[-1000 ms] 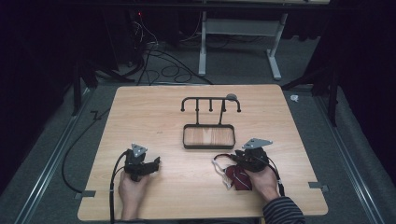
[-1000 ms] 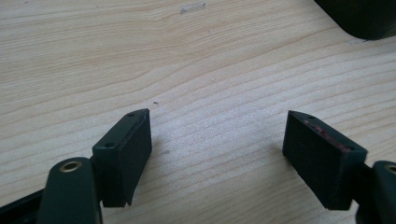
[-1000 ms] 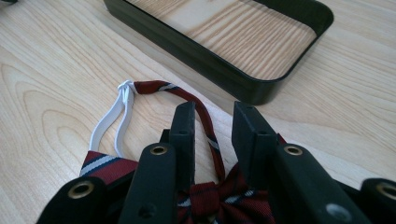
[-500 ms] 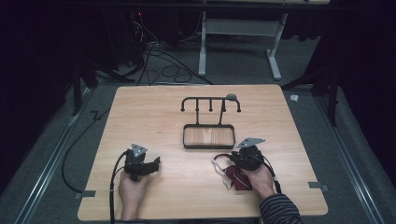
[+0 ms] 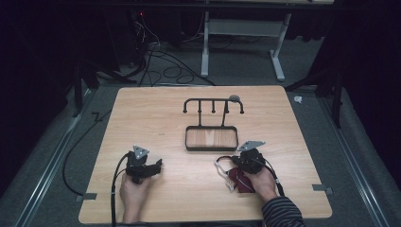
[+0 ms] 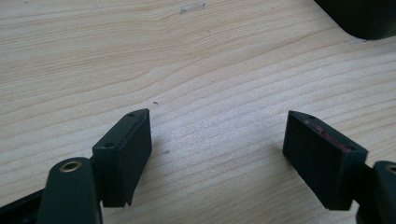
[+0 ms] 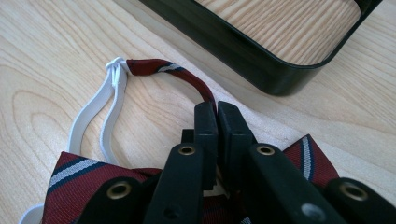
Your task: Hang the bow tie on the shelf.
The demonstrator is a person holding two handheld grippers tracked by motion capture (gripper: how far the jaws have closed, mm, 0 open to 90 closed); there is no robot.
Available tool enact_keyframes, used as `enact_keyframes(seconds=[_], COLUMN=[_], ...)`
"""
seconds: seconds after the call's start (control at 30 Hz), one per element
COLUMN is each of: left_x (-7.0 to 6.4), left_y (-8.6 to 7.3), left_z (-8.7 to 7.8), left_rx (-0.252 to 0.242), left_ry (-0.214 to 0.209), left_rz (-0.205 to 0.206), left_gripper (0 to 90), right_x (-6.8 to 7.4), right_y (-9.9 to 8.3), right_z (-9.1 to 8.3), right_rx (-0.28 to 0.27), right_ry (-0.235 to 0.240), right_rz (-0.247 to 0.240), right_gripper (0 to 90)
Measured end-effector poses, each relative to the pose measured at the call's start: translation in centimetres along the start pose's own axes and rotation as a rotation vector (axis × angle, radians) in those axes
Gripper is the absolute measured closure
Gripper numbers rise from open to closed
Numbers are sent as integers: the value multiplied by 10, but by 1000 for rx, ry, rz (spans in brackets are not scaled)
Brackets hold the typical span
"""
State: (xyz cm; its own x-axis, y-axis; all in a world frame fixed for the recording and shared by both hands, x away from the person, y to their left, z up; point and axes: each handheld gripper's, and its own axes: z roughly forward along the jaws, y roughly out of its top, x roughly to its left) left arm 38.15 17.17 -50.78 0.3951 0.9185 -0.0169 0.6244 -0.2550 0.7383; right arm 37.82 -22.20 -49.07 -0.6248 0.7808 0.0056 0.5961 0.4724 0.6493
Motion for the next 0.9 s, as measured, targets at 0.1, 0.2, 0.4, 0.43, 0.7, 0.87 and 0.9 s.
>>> enact_keyframes(seconds=[0.1, 0.2, 0.4, 0.43, 0.7, 0.87, 0.9], left_x=[0, 0, 0, 0, 0, 0, 0], left_y=[0, 0, 0, 0, 0, 0, 0], left_z=[0, 0, 0, 0, 0, 0, 0], left_rx=[0, 0, 0, 0, 0, 0, 0], left_ry=[0, 0, 0, 0, 0, 0, 0], left_rz=[0, 0, 0, 0, 0, 0, 0], left_gripper=[242, 242, 242, 242, 242, 242, 242], right_x=[1, 2, 2, 2, 2, 3, 3], right_y=[0, 0, 0, 0, -1, 0, 0], right_z=[0, 0, 0, -1, -9, -16, -18], right_rx=[2, 1, -1, -2, -33, -56, -57], right_ry=[-4, -3, 1, 2, 12, 14, 12], right_rz=[-5, -11, -11, -10, -7, -12, -9], right_gripper=[900, 900, 900, 900, 900, 900, 900])
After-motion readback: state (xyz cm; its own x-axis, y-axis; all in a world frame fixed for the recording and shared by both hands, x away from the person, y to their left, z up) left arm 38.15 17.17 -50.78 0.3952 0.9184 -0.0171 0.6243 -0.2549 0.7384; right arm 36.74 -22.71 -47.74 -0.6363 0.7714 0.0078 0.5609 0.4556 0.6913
